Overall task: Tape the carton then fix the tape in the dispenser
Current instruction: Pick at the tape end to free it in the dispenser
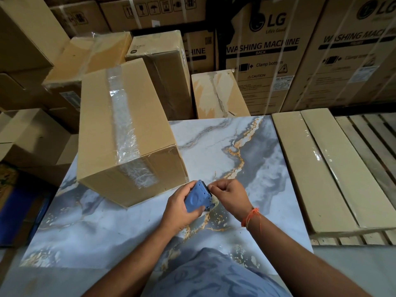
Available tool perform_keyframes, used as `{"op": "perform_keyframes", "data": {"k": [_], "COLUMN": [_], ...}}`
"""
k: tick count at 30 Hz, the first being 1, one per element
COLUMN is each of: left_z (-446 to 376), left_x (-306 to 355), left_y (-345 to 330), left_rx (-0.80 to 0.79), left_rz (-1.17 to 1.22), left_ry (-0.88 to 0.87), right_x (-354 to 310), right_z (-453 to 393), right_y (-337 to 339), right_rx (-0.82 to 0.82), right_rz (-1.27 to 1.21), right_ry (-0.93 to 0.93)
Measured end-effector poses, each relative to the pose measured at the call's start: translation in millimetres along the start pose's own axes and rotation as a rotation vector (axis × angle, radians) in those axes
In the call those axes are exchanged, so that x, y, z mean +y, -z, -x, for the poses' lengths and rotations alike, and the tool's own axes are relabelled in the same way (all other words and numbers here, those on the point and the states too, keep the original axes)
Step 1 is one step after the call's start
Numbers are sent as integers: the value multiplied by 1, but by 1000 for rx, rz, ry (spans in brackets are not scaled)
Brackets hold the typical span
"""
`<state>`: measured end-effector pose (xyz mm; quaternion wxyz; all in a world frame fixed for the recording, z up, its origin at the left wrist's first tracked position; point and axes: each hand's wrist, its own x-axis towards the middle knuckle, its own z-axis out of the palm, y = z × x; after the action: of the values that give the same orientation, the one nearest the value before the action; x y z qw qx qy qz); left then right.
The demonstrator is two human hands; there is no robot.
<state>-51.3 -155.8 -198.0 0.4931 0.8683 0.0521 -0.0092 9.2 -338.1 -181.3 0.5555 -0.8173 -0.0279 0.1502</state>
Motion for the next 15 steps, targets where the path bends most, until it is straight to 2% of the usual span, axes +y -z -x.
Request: {"op": "perform_keyframes", "data": {"k": [8, 15], "left_z": [4, -3], "left_x": [9, 16], "left_y": [-15, -17], "left_rx": [72, 47], "left_rz": [-112, -283], "left_ry": [18, -41], "right_x": [-5, 1], "right_z": [7, 14], "right_y": [3, 8], "right_rx": [104, 247], "right_rz": [55, 112], "right_ry": [-6, 59]}}
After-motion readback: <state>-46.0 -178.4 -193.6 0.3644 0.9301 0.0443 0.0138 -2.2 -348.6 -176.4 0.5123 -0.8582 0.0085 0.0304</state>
